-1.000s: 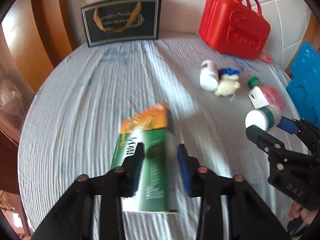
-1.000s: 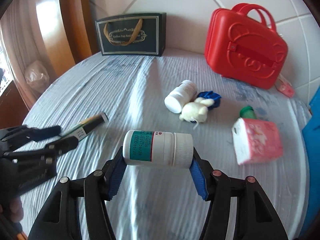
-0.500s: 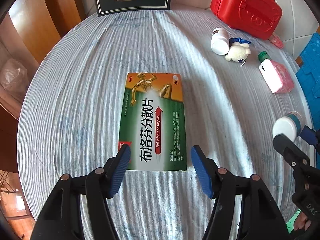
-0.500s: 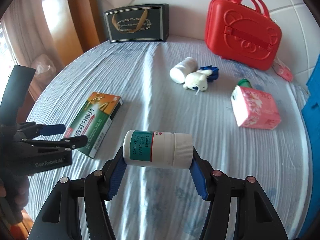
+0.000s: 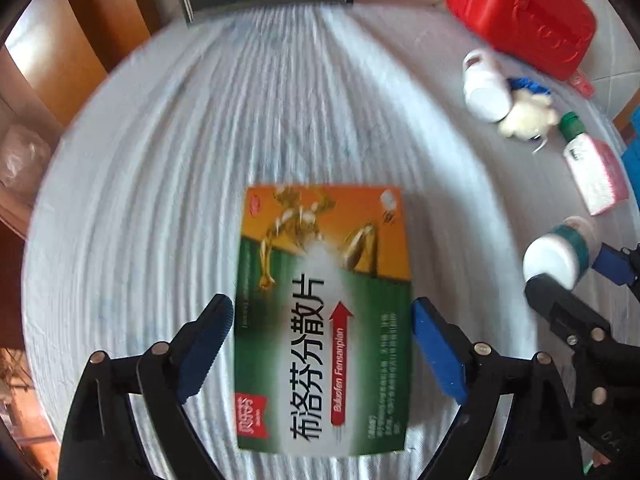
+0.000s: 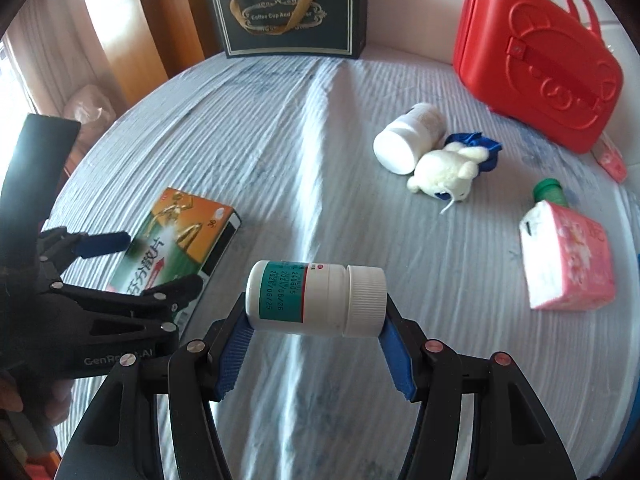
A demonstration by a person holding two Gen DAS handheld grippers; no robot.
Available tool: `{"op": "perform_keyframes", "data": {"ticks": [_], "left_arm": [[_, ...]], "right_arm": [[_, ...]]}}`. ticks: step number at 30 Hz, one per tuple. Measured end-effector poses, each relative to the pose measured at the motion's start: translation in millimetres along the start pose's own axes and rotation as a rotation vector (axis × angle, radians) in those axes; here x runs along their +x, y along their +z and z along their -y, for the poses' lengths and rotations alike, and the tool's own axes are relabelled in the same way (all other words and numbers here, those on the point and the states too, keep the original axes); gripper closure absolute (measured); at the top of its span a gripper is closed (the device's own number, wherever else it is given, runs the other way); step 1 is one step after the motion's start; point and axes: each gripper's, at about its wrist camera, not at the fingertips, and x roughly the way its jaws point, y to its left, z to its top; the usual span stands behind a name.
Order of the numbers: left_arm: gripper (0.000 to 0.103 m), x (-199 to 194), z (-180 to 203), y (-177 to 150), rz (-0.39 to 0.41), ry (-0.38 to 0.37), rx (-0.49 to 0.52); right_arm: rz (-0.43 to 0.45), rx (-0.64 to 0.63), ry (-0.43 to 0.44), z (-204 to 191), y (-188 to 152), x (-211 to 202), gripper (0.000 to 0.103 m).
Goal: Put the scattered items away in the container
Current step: 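Lift the ibuprofen box and pill bottle and carry both over the blue crate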
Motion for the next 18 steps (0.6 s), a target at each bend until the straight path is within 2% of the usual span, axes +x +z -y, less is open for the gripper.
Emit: {"op": "perform_keyframes", "data": {"ticks": [5, 7, 9, 15, 18], "left_arm": [[0.002, 1, 0, -3, 0.034, 0.000, 0.001], [0.006, -1, 0, -6, 0.047, 0.002, 0.003], [0.016, -6, 1, -11, 0.057, 0.008, 0.004], [0.017, -10, -5, -22, 0.054, 0.005, -0.015], [0.017, -23, -7, -28, 0.076, 0.007, -0.032]], "right_arm": [[-0.020, -0.003, 0.017, -1, 0, 16, 0.043], [-0.019, -0.006, 0.017, -1, 0, 16, 0.043], [-0.026, -0.013, 0.018, -2, 0, 18, 0.043], [-0.031, -0.040, -0.005, -1, 5, 29, 0.045], [0.000, -0.055, -0.022, -9, 3, 14, 0.045]]}}
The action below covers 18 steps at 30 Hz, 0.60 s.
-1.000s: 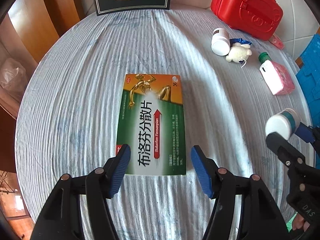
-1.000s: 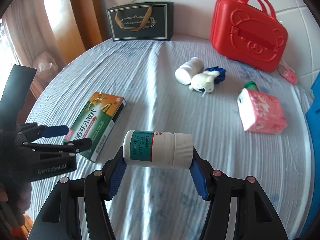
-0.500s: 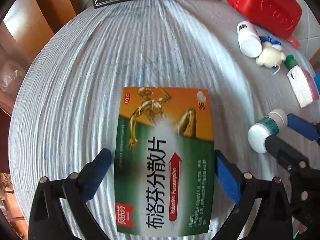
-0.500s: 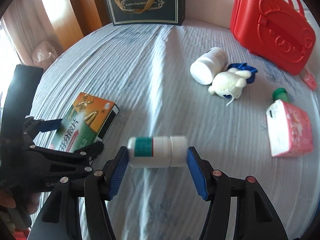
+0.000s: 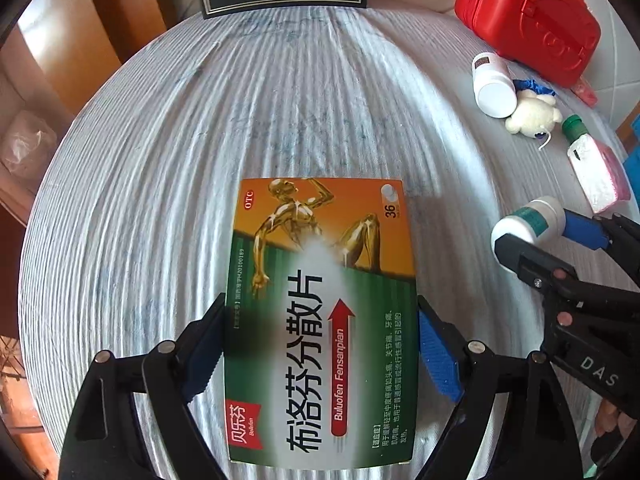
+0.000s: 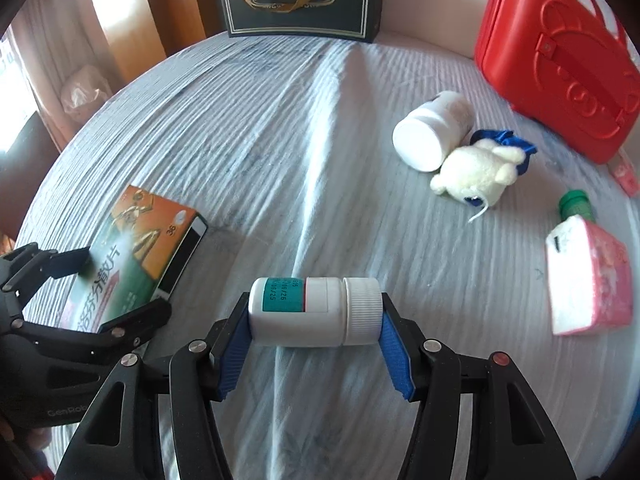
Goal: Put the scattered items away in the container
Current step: 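Lift the ibuprofen box and pill bottle and carry both over the blue crate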
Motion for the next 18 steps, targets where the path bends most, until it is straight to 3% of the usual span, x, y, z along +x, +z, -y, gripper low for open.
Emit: {"op": "perform_keyframes", "data": {"ticks": [11, 18], "left_arm": [[0.017, -117, 20, -7, 0.233, 0.021, 0.012], [0.017, -182, 78, -18, 0.362, 0.028, 0.002]], "right_arm": [[0.226, 0.019, -0.052, -1, -24, -127, 0.045], [0.386, 0.010, -0.029, 33, -45, -209, 0.045]]}}
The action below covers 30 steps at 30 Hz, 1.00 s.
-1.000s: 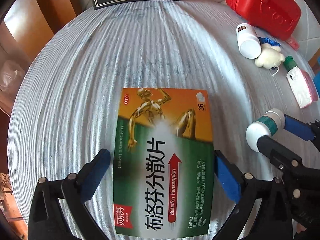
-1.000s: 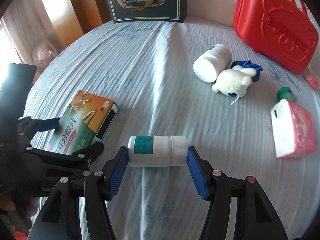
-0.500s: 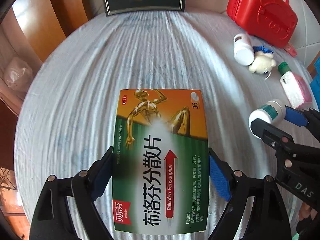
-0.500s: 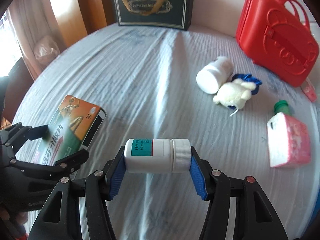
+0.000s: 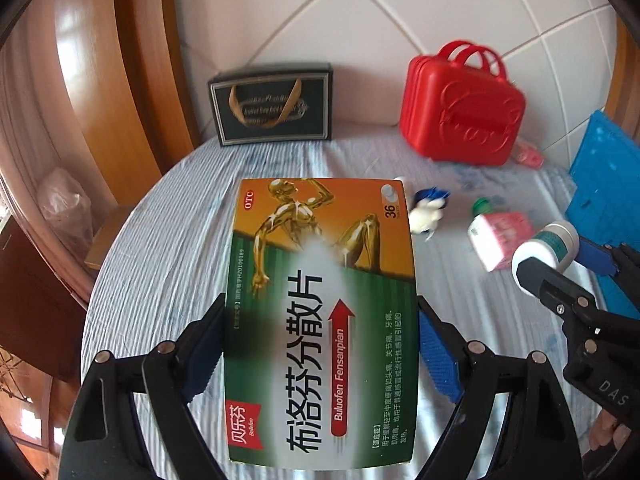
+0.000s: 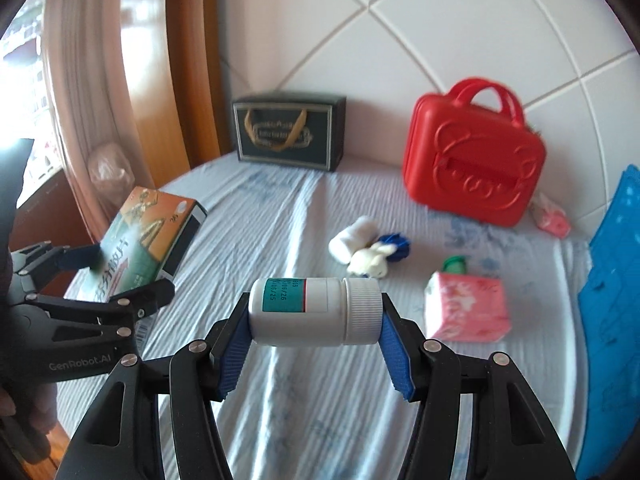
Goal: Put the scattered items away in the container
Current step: 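Lift the ibuprofen box and pill bottle and carry both over the blue crate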
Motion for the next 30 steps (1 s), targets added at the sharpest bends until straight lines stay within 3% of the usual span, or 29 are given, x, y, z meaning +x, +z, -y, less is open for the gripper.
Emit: {"op": "perform_keyframes", "data": {"ticks": [6, 14, 30], "left_arm": [[0.017, -44, 56, -6, 0.065, 0.042, -0.031], [0.017, -93, 107, -15, 0.113, 0.021, 0.001], [0.017, -181, 187, -38, 0.227, -0.228, 0.156]], "right_arm": [[0.095, -0.050, 0.032, 45, 1, -57, 0.045], [0.181, -0.057, 0.007, 78, -10, -124, 0.045], [0.246, 0.057, -0.270, 114, -41, -256, 0.045]]}}
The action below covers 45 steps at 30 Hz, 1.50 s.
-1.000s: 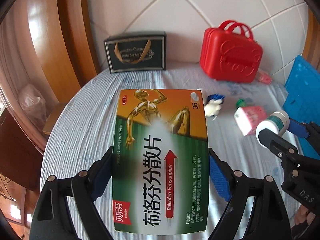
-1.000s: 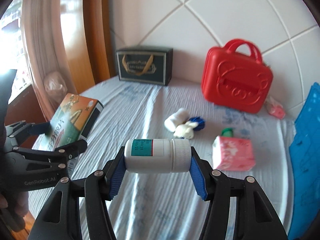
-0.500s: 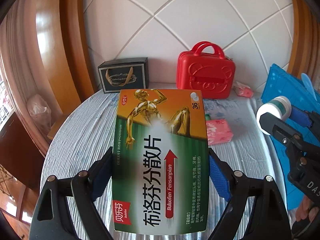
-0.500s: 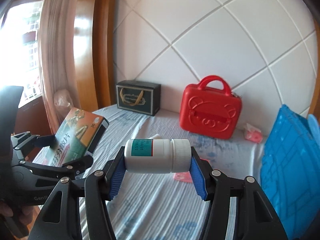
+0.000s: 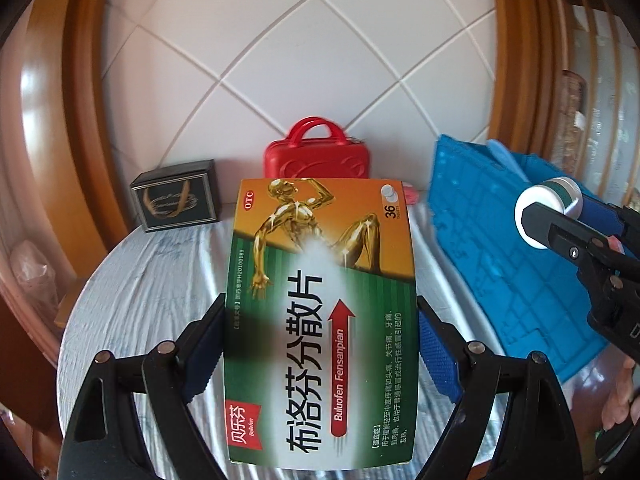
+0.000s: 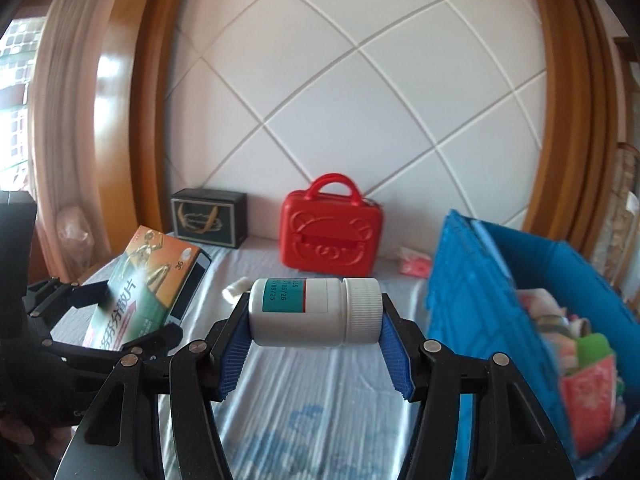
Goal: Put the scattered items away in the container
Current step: 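Lift the ibuprofen box and pill bottle and carry both over the blue crate, then open the left tool dropping the box while the right tool releases the bottle into the crate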
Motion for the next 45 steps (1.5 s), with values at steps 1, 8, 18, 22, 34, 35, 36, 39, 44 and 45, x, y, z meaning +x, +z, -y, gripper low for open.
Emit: {"op": "perform_keyframes", "data": {"ticks": [1, 8, 18, 22, 34, 35, 36, 39, 44, 45], "left_arm": [[0.017, -3, 9, 3, 0.006, -0.013, 0.010], [0.017, -24, 80, 20, 0.059, -0.075, 0.079], [0.017, -13, 230, 72, 0.034, -0.176, 0.095], [0.017, 6, 300, 99, -0.016, -0.217, 0.109], [0.017, 108, 424, 104, -0.243, -0.082, 0.241], [0.017, 111, 426, 104, -0.256, -0.083, 0.235], [0.017, 114, 429, 103, -0.268, -0.082, 0.237], [0.016, 122, 432, 100, -0.295, -0.074, 0.236], [0.016, 127, 425, 100, -0.316, -0.091, 0.177], [0.016, 127, 424, 100, -0.314, -0.091, 0.176]], "right_arm": [[0.004, 0.005, -0.021, 8, 1, -7, 0.045], [0.040, 0.058, -0.118, 74, 0, -46, 0.045], [0.025, 0.056, -0.234, 234, -11, -83, 0.045], [-0.044, 0.039, -0.247, 308, -16, -75, 0.045], [-0.311, 0.024, -0.160, 423, -67, -9, 0.045], [-0.322, 0.032, -0.156, 426, -70, -7, 0.045], [-0.340, 0.038, -0.147, 428, -73, -3, 0.045], [-0.368, 0.036, -0.123, 428, -76, -3, 0.044], [-0.417, 0.003, -0.125, 424, -82, 2, 0.044], [-0.420, -0.002, -0.126, 424, -82, 2, 0.043]]}}
